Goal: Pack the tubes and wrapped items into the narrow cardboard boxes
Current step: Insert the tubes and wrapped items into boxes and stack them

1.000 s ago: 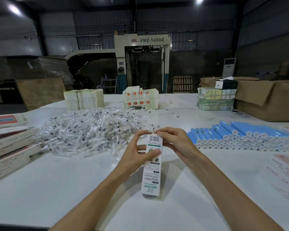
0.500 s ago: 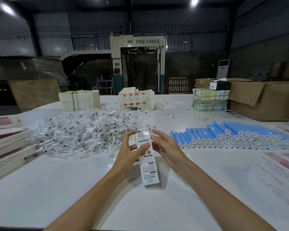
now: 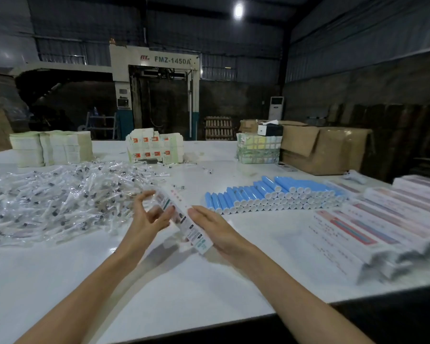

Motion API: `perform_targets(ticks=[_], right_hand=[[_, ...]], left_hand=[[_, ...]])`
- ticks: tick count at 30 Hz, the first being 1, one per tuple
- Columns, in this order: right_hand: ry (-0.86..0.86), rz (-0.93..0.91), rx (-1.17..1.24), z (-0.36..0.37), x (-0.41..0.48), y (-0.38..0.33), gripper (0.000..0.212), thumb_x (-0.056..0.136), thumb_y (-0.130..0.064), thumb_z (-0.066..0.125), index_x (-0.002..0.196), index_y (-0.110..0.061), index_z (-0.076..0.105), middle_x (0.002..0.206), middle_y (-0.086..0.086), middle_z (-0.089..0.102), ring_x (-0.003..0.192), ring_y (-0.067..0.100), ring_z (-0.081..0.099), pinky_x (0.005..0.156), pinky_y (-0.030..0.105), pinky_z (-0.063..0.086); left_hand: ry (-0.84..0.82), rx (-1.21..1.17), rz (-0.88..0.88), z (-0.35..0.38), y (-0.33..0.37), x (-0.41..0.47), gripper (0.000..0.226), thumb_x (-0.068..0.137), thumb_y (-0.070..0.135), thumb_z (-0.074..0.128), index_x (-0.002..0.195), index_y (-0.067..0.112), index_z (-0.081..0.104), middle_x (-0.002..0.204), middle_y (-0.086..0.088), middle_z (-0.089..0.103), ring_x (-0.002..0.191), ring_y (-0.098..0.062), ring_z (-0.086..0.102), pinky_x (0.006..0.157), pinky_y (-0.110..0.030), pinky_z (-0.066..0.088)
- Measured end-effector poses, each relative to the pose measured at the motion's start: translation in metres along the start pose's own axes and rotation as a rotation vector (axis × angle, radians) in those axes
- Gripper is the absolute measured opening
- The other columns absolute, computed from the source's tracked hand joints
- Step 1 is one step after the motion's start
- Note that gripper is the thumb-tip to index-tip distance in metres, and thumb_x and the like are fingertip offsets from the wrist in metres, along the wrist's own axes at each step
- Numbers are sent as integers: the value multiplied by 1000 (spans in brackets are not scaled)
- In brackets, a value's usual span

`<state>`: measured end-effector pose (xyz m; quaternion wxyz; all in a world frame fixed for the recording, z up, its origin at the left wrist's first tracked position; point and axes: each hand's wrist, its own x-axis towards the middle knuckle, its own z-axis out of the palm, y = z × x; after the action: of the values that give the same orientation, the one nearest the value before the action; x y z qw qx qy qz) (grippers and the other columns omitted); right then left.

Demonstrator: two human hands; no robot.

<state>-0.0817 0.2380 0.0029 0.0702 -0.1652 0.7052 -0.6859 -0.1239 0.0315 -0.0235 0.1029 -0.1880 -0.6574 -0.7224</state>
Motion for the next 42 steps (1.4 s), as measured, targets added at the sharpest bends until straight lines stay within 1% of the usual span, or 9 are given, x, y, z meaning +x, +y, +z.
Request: perform_targets(ticks=[2,4,10,14,18,24,29,36,42], right_hand=[[154,-71,-180,-22,-19,-11,39,103,-53,58,135,-33,66,120,-6,74,107,13,71,97,33,57],[309,-151,-346,-51,-44,-29,31,104,-51,58,131,-38,67,108,-18,71,94,0,67,83,18,52],[789,-52,-1298,-158,-125,-62,44,105,-49,52,145,-33,57,123,4,62,120,24,54,93,40,46],[957,131,-1535,-196,-160,-53,50,105,-52,50,150,-30,50,135,7,58,123,26,52,101,46,48],[967,188,-1693,-214,-171,-36,51,103,-53,51,147,-26,53,133,7,61,122,26,52,104,45,46],[856,322,-1796,-221,-170,-31,51,106,-56,41,147,-27,48,146,6,54,134,26,49,114,47,38],[891,242,-1858,-205,-162,-44,52,101,-56,55,141,-23,55,147,10,51,134,29,47,114,46,39],[758,-203,-1581,-129,-78,-68,28,107,-28,47,101,-11,69,98,6,69,96,28,60,89,42,44],[546,-280,-1221,-55,10,-47,31,104,-23,47,81,-7,60,73,6,61,71,29,55,62,39,41]], left_hand=[[-26,151,45,0,-5,-1,55,97,57,71,137,48,34,126,0,75,120,-20,71,98,-36,55],[-115,327,110,-3,-9,-4,58,95,67,64,142,51,34,122,5,74,117,-16,70,97,-31,52],[-282,717,281,-2,-13,-13,49,104,36,66,143,44,38,115,15,68,112,-12,66,95,-31,50],[-251,747,313,-3,-10,-14,45,104,19,67,142,32,46,116,17,67,113,-12,64,92,-30,48],[-240,768,302,-2,-6,-16,40,104,15,67,138,29,51,115,18,67,111,-12,64,92,-30,49],[-245,805,291,-4,-5,-18,34,104,11,66,130,31,58,110,18,68,110,-10,63,88,-27,48],[-247,801,267,-2,-1,-20,31,104,8,65,125,30,63,105,9,72,106,-9,63,89,-32,50],[-251,809,199,-4,-1,-22,28,104,5,65,114,31,69,100,6,73,105,-17,66,93,-41,53],[-165,848,189,-6,4,-25,25,103,2,64,111,25,71,96,4,71,100,-20,67,91,-47,54]])
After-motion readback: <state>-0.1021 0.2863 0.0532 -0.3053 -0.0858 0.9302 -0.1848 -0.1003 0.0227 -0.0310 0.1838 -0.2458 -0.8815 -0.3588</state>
